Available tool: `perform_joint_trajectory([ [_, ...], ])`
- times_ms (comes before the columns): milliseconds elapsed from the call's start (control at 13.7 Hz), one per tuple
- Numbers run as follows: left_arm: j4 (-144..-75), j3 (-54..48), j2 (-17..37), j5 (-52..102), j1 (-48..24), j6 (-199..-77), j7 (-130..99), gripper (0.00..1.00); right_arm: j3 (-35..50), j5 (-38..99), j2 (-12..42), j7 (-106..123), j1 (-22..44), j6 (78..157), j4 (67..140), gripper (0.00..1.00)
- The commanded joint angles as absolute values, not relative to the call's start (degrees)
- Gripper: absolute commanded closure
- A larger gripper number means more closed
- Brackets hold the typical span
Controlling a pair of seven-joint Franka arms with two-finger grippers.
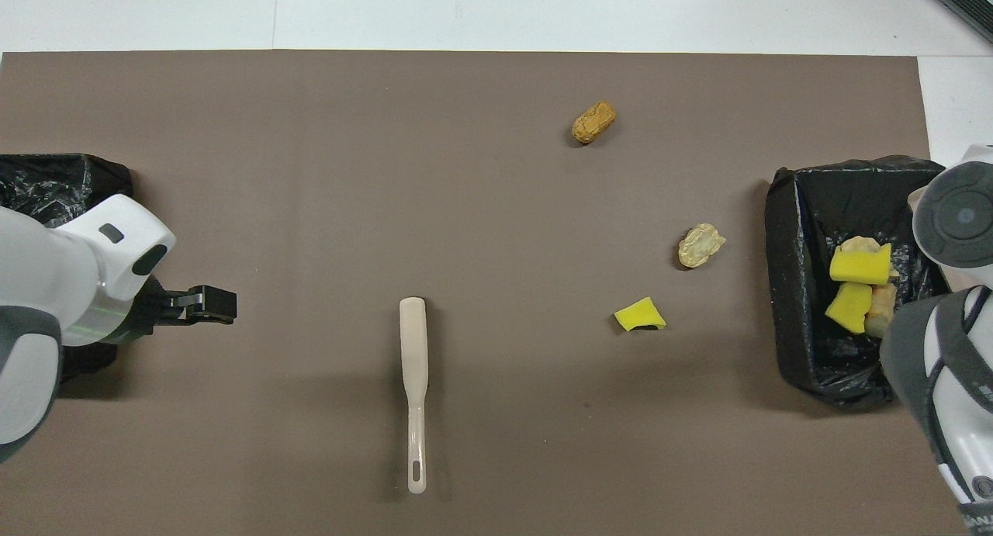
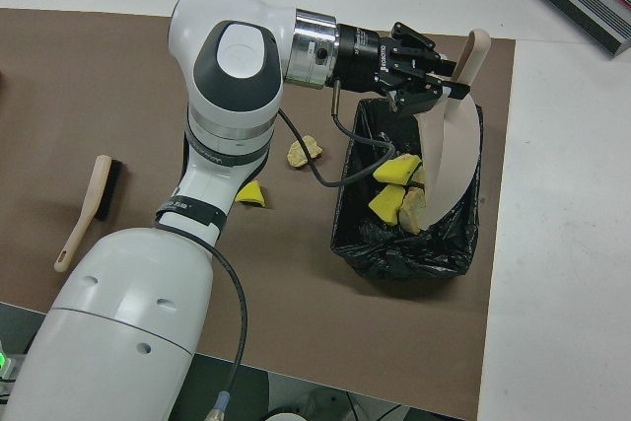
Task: Sweep and dump trash in bin
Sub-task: 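Bring the empty dustpan back to the table center with the right gripper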
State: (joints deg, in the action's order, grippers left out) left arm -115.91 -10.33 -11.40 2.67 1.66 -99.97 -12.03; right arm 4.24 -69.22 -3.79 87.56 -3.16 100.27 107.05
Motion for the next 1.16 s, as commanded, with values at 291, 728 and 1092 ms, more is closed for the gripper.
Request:
perform_joint_trajectory([
  [291,-100.9,-11.0,-3.4,-2.6,7.1,-90.5,-10.5,0.0,4.0,-57.0,-5.8,89.0,-3.7,98.5,100.8,1.0],
  [728,-93.8,-10.6,-2.9,-1.8,8.4,-87.5,-7.5,0.0,4.9,-33.1,-5.6,63.2,-2.6,98.3,100.9,1.0],
  [1092,-93.4,-10.5,-3.3,-1.6,8.4,-87.6,-7.3,0.0,7.5,-23.0,1.6,32.7,6.2,98.2,96.0,1.0],
])
